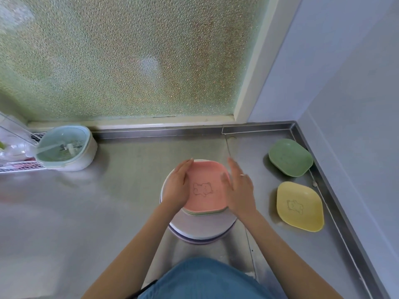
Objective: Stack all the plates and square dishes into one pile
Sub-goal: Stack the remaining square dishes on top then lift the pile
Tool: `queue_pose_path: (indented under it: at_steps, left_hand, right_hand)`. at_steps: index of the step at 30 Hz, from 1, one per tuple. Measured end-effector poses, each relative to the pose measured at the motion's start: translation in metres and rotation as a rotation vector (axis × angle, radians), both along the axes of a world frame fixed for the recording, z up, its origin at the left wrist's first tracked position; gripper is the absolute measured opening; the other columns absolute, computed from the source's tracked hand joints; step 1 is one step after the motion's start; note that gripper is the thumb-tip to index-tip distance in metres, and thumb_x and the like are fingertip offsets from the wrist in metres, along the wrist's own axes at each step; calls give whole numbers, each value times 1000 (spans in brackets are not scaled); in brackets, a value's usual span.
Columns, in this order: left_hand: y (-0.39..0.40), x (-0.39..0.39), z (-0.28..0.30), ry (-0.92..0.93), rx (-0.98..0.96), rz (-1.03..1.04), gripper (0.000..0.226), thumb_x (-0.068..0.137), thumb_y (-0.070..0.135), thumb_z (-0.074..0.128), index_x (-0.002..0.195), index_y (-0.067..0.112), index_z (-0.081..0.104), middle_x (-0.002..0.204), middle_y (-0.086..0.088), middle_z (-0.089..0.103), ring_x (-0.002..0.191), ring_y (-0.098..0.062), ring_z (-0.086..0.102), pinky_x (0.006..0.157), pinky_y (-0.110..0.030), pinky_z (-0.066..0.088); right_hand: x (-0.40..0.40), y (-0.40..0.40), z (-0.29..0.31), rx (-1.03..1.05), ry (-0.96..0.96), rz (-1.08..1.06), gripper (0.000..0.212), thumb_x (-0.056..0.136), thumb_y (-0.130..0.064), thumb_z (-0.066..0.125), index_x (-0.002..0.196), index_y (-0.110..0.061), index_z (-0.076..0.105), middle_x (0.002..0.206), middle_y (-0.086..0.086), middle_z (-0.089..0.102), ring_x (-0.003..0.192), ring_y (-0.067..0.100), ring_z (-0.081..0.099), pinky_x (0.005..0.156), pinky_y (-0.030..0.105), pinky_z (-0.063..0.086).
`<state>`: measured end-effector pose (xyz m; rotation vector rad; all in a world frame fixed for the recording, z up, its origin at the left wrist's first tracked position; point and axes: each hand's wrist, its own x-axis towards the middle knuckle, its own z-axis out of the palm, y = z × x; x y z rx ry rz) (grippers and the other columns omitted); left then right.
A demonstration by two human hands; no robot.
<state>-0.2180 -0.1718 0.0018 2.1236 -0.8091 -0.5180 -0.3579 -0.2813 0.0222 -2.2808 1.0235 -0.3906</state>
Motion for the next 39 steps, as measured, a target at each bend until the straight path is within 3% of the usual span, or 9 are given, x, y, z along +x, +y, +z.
queue_pose_path:
  at_steps: [4, 9, 13, 17, 22, 27, 33, 36, 39]
  left_hand:
    - [-2, 2, -6, -32, -15, 0, 55, 90, -4, 32, 137, 21, 46, 145, 1, 44, 133, -18, 40, 106, -21, 25]
    - [-2, 2, -9, 1, -46, 27, 55, 89, -5, 31, 134, 21, 49, 142, 4, 46, 130, -16, 42, 102, -20, 26]
    - [-1, 3, -8, -5, -50, 24, 54, 89, -6, 31, 133, 20, 50, 142, 3, 47, 128, -16, 43, 101, -20, 27]
    - [-2, 2, -7, -4, -57, 25, 54, 89, -6, 32, 133, 20, 50, 141, 4, 48, 127, -16, 44, 100, -20, 27]
    - [-1, 2, -6, 1, -46, 34, 53, 90, -5, 32, 133, 20, 50, 141, 5, 47, 127, -15, 44, 99, -19, 27]
    - [0, 0, 5, 114, -76, 46, 46, 94, 3, 34, 133, 22, 50, 142, 6, 46, 126, -10, 42, 101, -19, 26]
    - [-3, 0, 28, 523, -238, 211, 36, 97, 36, 38, 121, 23, 62, 127, 0, 61, 119, -17, 54, 106, -38, 41]
    - [-1, -2, 40, 607, -302, 252, 42, 99, 39, 30, 113, 22, 66, 110, -4, 68, 101, -17, 62, 83, -29, 50]
    - [3, -5, 43, 641, -296, 242, 52, 97, 49, 23, 104, 25, 69, 108, -8, 70, 104, -23, 63, 91, -38, 49]
  right_hand:
    - [-52, -45, -17, -64, 116, -387, 56, 95, -35, 42, 143, -9, 30, 143, 15, 44, 131, 32, 40, 104, 46, 33]
    - [-106, -61, -58, 108, 301, -615, 71, 94, -31, 50, 147, -2, 12, 153, 22, 19, 138, 40, 23, 109, 51, 27]
    - [-124, -42, -89, 56, 507, -417, 50, 94, -9, 41, 143, -6, 29, 154, 17, 22, 141, 31, 22, 110, 43, 26]
    - [-127, -27, -94, -38, 388, -389, 47, 92, -1, 42, 138, -11, 44, 147, 15, 39, 138, 31, 30, 111, 45, 25]
    - [-111, -13, -75, -180, 187, -387, 34, 85, 5, 53, 111, -13, 66, 127, 8, 61, 131, 26, 44, 112, 50, 11]
    - [-77, -6, -39, -241, -184, -177, 28, 90, -16, 43, 99, -8, 68, 126, 12, 60, 127, 32, 46, 102, 51, 39]
    - [-44, 5, -6, -376, -342, 116, 17, 91, -16, 49, 96, -12, 65, 127, 5, 60, 130, 24, 42, 108, 30, 33]
    - [-40, 14, -5, -406, -335, 213, 15, 89, -12, 52, 92, -14, 66, 127, 5, 60, 131, 22, 42, 105, 37, 36]
    - [-43, 21, -8, -390, -312, 269, 17, 88, -9, 51, 93, -15, 66, 129, 5, 59, 133, 21, 40, 104, 41, 38]
